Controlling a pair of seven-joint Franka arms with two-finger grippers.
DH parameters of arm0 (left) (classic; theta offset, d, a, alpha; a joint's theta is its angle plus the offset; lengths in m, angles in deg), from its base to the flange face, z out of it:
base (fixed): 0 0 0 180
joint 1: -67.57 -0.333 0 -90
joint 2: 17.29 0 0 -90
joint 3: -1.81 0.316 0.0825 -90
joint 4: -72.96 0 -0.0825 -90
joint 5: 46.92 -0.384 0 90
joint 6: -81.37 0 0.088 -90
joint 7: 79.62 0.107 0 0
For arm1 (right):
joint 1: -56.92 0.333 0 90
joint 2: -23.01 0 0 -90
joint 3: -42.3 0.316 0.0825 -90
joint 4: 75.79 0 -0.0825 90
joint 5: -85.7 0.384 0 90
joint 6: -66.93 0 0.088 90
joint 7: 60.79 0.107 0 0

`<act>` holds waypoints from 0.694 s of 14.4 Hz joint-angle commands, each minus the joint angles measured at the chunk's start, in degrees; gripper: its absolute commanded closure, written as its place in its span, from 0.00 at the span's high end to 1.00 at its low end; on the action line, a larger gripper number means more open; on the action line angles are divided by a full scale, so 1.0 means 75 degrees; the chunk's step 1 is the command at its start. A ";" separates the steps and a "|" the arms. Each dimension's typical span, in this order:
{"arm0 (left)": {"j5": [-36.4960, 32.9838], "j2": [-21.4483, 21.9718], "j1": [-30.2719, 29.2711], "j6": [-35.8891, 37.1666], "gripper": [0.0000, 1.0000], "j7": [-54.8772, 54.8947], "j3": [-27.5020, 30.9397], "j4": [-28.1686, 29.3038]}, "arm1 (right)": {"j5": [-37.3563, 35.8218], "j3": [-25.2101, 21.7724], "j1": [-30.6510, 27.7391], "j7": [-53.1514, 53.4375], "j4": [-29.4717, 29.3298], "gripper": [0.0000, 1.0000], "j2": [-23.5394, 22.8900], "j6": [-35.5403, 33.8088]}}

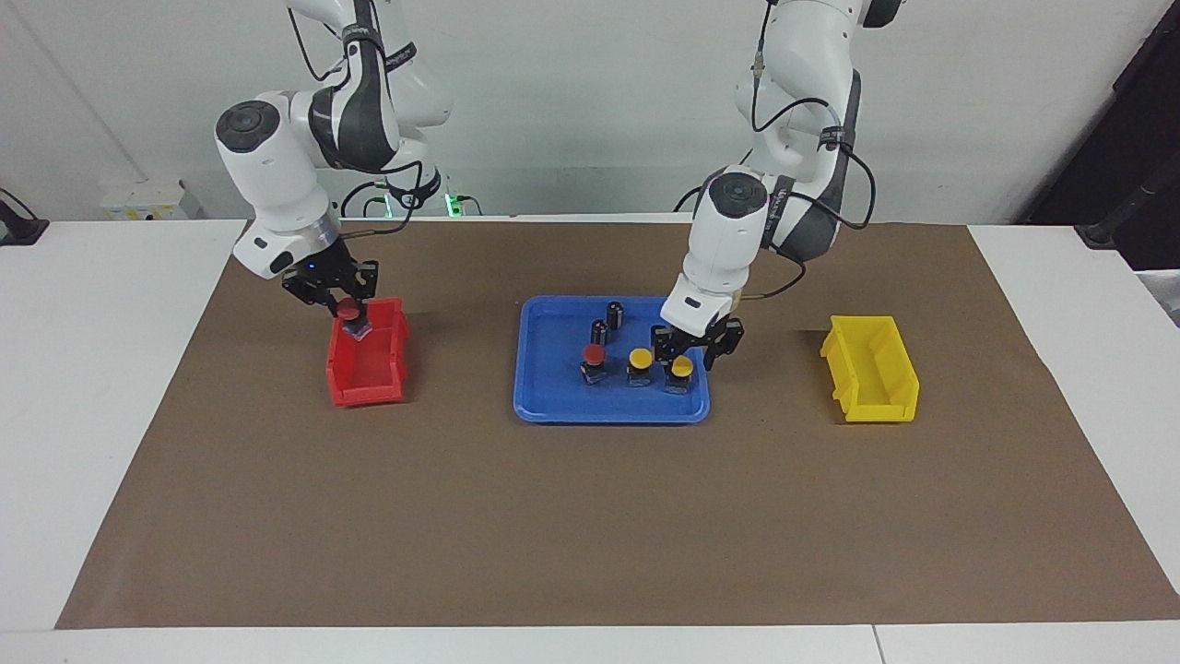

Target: Sort red and yellow buttons by color

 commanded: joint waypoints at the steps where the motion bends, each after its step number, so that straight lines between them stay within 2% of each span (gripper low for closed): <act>1: -0.0033 0.0196 0.0201 -0.0361 0.71 -0.0128 0.0115 0.0409 | 0.0307 0.0061 -0.0086 -0.0175 0.0657 0.22 0.0195 0.0669; 4: -0.0033 0.0103 0.0201 -0.0514 0.71 -0.0140 0.0115 0.0409 | 0.0308 0.0061 -0.0098 -0.0303 0.1009 0.22 -0.0003 0.1126; 5: -0.0033 0.0079 0.0201 -0.0526 0.44 -0.0221 0.0115 0.0409 | 0.0308 0.0061 -0.0098 -0.0304 0.1126 0.22 -0.0027 0.1395; 6: -0.0033 0.0056 0.0213 -0.0514 0.07 -0.0338 0.0115 0.0421 | 0.0308 0.0061 -0.0098 -0.0304 0.1243 0.22 -0.0028 0.1595; 7: -0.0033 0.0055 0.0213 -0.0503 0.02 -0.0351 0.0115 0.0409 | 0.0308 0.0061 -0.0098 -0.0304 0.1291 0.22 -0.0016 0.1620; 10: -0.0021 0.0020 0.0190 -0.0060 0.01 -0.0409 0.0115 -0.0080 | 0.0308 0.0061 -0.0098 -0.0304 0.1432 0.24 -0.0028 0.1737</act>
